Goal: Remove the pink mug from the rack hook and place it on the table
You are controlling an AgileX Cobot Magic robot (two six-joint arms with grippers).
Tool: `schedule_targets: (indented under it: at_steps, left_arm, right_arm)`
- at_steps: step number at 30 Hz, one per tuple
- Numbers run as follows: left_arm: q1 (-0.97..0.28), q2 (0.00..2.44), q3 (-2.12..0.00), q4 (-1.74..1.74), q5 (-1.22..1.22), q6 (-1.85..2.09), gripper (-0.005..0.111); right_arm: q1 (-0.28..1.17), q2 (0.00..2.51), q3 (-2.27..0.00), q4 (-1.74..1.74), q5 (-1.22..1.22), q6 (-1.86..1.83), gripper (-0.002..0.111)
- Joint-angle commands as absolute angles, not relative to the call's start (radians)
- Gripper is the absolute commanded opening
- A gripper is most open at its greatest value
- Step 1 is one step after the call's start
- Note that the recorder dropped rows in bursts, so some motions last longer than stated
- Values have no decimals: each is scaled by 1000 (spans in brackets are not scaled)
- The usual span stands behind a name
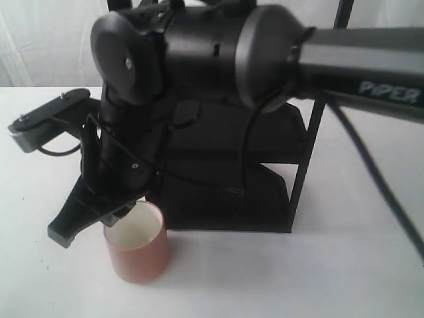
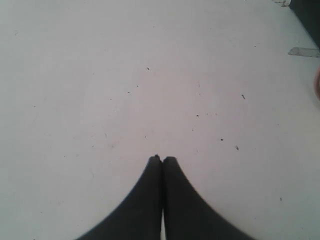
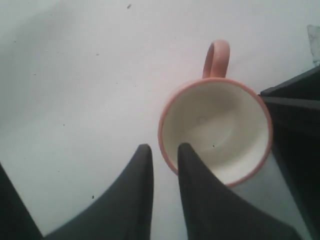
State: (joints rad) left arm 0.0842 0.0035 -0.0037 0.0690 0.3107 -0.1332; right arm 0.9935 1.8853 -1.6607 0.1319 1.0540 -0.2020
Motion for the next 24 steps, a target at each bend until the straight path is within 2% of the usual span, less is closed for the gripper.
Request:
schedule_targets:
  at_steps: [1, 3, 13, 24]
  left_arm:
    - [78, 0, 0, 65, 326, -132, 0]
    - [78, 0, 0, 65, 326, -132, 0]
    - [78, 0, 0, 65, 326, -132, 0]
    - [78, 0, 0, 65, 326, -132, 0]
  right_arm:
    - [988, 1802, -1664, 127, 1153, -205, 18]
    - [988, 1779, -1664, 127, 1221, -205, 18]
    - [988, 1703, -1546, 82, 1221, -205, 18]
    - [988, 1582, -1243, -105, 1221, -205, 18]
